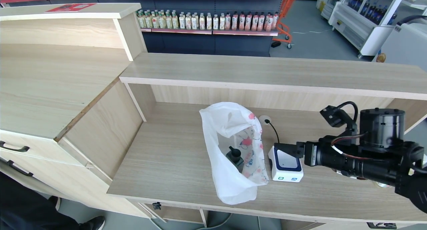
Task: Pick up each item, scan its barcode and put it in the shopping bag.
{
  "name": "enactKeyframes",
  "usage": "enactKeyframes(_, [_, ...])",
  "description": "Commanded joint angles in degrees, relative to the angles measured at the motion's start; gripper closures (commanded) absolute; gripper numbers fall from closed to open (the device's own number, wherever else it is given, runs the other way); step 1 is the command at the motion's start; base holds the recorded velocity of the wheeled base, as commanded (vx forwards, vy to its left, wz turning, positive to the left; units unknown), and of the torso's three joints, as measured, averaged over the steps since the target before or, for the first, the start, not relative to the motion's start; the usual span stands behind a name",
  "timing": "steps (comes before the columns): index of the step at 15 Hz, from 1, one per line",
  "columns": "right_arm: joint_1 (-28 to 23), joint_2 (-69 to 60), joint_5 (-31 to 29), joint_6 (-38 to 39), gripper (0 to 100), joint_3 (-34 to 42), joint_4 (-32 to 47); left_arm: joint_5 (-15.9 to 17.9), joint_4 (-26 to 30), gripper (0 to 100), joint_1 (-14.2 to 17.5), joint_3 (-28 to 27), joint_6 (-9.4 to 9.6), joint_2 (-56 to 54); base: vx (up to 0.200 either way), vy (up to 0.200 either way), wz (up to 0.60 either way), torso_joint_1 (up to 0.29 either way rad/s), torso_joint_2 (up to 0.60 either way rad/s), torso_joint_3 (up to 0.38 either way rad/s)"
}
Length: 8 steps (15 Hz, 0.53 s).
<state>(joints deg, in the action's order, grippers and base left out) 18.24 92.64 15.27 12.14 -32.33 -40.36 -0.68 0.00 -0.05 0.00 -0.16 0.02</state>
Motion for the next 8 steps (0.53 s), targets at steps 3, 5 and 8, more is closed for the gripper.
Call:
enactKeyframes(3, [-6.11, -35.07, -12.99, -1.24, 0, 15.63, 18.13, -0.02, 0.00, 0, -0.04, 0.00, -0.02, -0.02, 0.000, 0.000, 0.00, 0.000, 0.00, 0.000])
enactKeyframes(5, [-10.24, -49.39, -15.01, -4.67, 0, 27.58, 18.57, -0.02, 0.00, 0, -0.04, 0.00, -0.02, -0.02, 0.000, 0.000, 0.00, 0.000, 0.00, 0.000])
enactKeyframes(8, [-17.01, -75.67, -14.92, -9.15, 0, 32.33, 33.07, -0.02, 0.00, 0, -0.04, 0.00, -0.02, -0.02, 0.000, 0.000, 0.00, 0.000, 0.00, 0.000])
